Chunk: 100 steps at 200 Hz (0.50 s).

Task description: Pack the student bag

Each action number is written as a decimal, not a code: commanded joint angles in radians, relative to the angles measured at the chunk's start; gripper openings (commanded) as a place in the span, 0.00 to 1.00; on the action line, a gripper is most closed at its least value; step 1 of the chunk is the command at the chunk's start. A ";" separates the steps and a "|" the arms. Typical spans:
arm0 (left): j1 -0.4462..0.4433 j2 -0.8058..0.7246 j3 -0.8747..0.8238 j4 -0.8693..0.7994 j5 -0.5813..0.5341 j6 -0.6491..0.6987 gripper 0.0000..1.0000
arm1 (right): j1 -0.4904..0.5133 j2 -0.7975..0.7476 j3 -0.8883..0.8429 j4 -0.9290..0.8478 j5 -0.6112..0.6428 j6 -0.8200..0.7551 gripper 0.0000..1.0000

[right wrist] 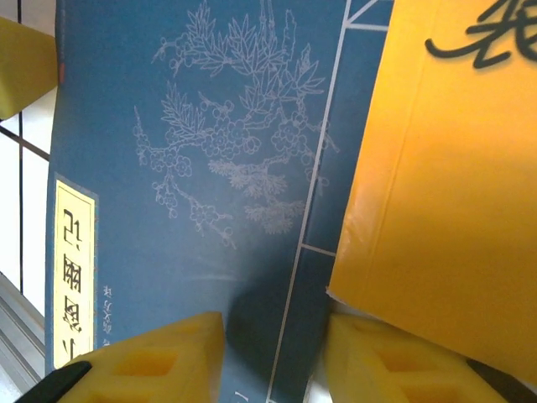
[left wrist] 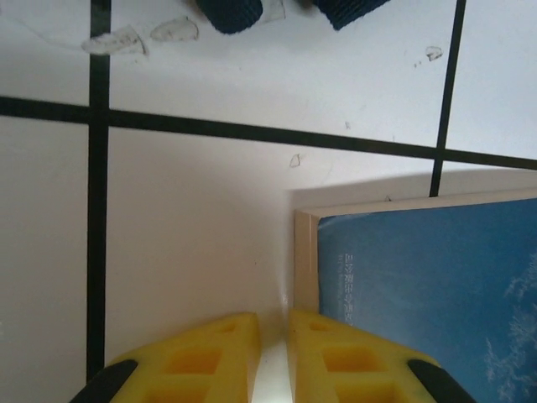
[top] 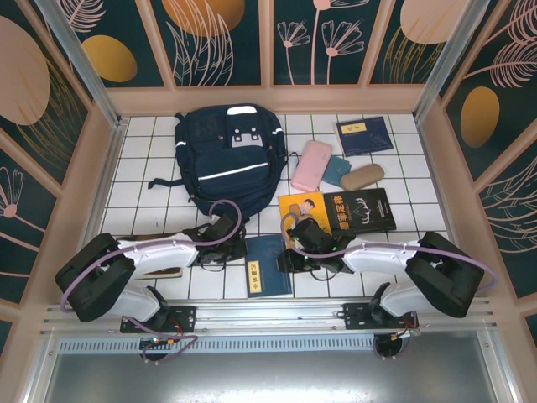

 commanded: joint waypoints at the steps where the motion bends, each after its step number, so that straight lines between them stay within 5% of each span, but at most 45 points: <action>1: 0.006 0.053 0.061 -0.001 -0.100 0.056 0.21 | 0.010 0.084 0.078 0.153 -0.080 -0.025 0.38; 74: 0.121 0.005 0.123 -0.075 -0.172 0.185 0.26 | -0.058 0.194 0.217 0.071 0.006 -0.029 0.39; 100: 0.121 -0.071 0.034 -0.045 -0.078 0.181 0.33 | -0.065 0.207 0.211 0.058 0.026 0.006 0.46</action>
